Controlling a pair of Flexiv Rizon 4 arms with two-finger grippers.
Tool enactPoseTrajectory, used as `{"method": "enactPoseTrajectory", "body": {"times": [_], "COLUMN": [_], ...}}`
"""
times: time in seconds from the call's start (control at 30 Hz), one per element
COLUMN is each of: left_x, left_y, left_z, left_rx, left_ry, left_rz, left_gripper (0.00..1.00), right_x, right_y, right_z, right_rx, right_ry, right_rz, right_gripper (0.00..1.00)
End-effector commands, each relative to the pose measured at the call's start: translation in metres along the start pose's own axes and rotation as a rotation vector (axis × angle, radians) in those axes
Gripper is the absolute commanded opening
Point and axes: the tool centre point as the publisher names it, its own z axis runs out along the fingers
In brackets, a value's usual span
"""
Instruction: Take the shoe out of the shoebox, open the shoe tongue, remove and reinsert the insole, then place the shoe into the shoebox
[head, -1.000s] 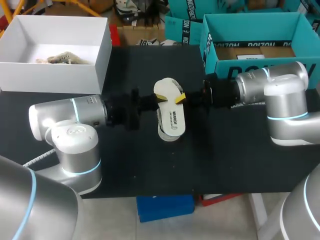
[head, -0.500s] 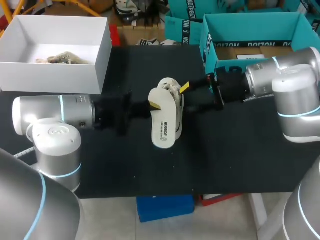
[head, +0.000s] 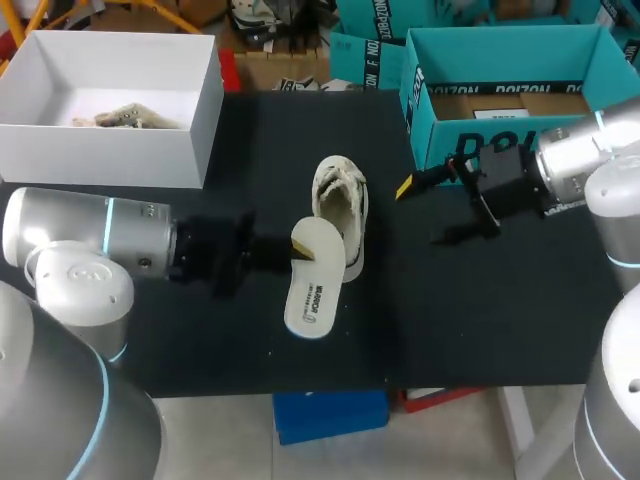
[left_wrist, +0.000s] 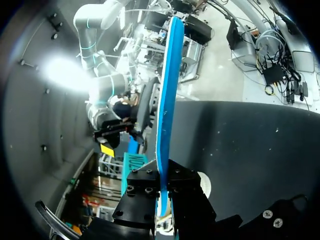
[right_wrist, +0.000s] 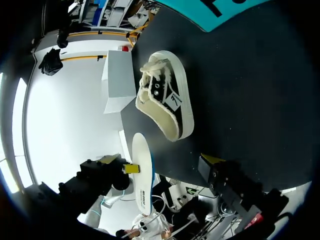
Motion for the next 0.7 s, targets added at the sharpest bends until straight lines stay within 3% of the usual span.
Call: {"method": "enactPoseTrajectory", "body": {"times": [0.03,0.33,0.7], "left_x": [-0.001,0.007,0.013], "left_y": [-0.010,-0.025,-0.031], "left_z": [-0.010,-0.016,-0.022], "left_rx": [0.007,0.028,0.017], "left_ry": [0.019,0.064,0.083], "left_rz": [0.006,0.021,0.020], "left_gripper": [0.00,0.00,0.00], "right_x": [-0.004,-0.008,-0.003], "right_y": [-0.039,-0.068,-0.082], "right_z": [-0.032,-0.058,-0.075], "right_rx": [-0.213,-0.334,-0.471], "right_ry": [-0.014,-0.031,-0.049], "right_rz": [0.022,0.069,0.115], "right_gripper": [1.00,1.00,1.00]}}
